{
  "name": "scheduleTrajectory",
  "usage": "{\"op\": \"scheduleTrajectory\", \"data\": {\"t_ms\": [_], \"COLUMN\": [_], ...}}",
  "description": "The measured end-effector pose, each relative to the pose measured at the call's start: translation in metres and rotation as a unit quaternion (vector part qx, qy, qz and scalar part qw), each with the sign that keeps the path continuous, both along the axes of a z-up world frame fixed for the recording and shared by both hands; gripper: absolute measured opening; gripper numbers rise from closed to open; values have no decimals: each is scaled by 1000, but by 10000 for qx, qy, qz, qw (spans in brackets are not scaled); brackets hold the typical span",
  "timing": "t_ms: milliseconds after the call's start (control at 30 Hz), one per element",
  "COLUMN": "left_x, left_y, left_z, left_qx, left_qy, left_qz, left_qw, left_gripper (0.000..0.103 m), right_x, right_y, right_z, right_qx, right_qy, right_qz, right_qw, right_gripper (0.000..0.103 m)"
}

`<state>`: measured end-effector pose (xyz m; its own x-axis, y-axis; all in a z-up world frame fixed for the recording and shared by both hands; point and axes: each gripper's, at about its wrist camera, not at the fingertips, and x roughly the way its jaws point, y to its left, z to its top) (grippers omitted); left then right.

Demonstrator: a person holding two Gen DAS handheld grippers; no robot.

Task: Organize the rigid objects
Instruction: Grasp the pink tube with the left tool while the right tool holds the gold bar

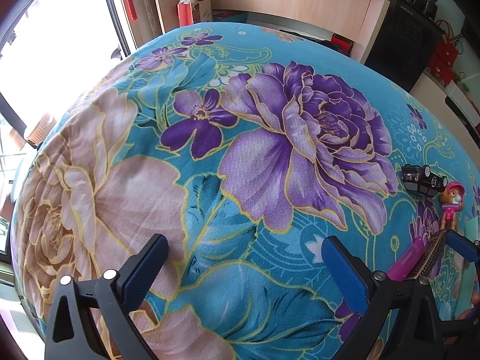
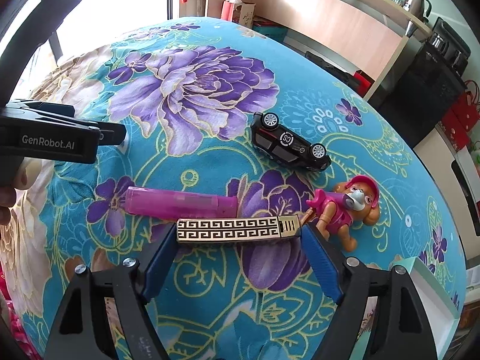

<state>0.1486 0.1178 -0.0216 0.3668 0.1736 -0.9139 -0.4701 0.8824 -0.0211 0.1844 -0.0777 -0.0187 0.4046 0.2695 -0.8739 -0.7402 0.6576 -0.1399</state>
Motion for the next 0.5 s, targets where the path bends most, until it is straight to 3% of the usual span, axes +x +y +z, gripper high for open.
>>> {"op": "scheduleTrajectory", "data": {"t_ms": [500], "left_x": [0], "left_y": [1], "left_z": [-2], "left_qx": [14], "left_qy": [15], "left_qz": [-11], "left_qw": [10000], "left_gripper": [103], "right_x": [-8], "right_y": [-11], "right_z": [1], "right_qx": [388], "right_qy": [-34], "right_qz": [-566], "right_qw": [9976], "right_gripper": [82]}}
